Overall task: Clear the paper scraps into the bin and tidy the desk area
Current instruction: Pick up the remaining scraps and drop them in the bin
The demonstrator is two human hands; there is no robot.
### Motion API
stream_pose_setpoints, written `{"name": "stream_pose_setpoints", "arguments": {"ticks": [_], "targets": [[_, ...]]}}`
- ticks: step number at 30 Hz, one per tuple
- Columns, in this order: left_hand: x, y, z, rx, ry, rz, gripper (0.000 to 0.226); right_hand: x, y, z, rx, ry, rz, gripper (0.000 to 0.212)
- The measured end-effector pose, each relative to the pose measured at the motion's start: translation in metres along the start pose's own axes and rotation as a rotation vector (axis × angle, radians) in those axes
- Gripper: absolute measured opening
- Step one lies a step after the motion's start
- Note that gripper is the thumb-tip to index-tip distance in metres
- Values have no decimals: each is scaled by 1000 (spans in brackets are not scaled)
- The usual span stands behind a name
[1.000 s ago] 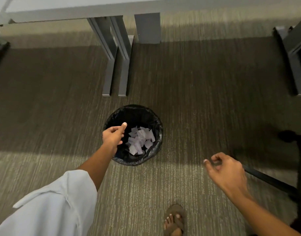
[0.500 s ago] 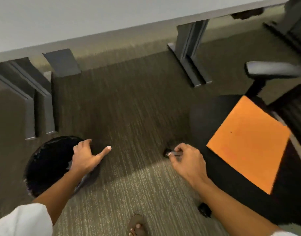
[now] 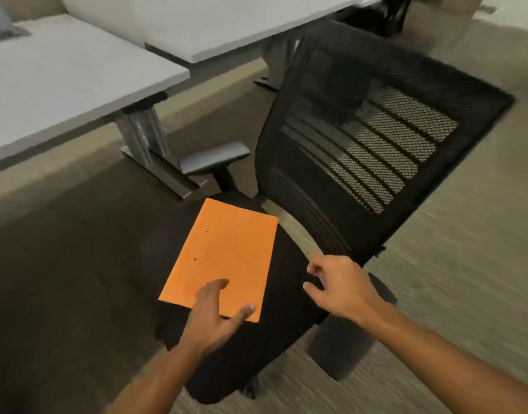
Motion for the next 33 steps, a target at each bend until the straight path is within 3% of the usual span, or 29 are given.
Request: {"name": "stream_pose_setpoints", "arguments": {"ticks": [4, 8, 13, 17, 21, 23, 30, 33], "targets": [[152, -63, -9, -119, -216, -52, 103, 74, 66, 31, 40, -24, 0, 22], [248, -120, -12, -164, -320, -240, 100, 144, 100, 48, 102, -47, -38, 20], [330, -164, 1, 96, -562, -388, 62, 226, 108, 57, 173, -123, -188, 19], [373, -234, 12, 41, -641, -415, 45, 290, 103, 50, 170, -209, -222, 17], [384, -322, -21, -335, -443, -529, 50, 358, 112, 37, 77, -323, -155, 22], [377, -356, -49, -445, -309, -565, 56, 386, 118, 25, 38, -338, -117, 29], [337, -432, -155, -453, 68, -545, 85, 476, 104, -16, -23, -315, -20, 47], [319, -451, -164, -455, 196, -484, 83, 513, 85, -2, -73, -339, -51, 49]]}}
Point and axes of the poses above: each hand's wrist, its own z-axis away from the middle knuckle, its own y-axis out of the back of the hand, x = y × z, the point moved 7 cm from there along -z, towards the middle knuckle, and after that the axes turned 7 degrees about -z, right-handed, at the moved point
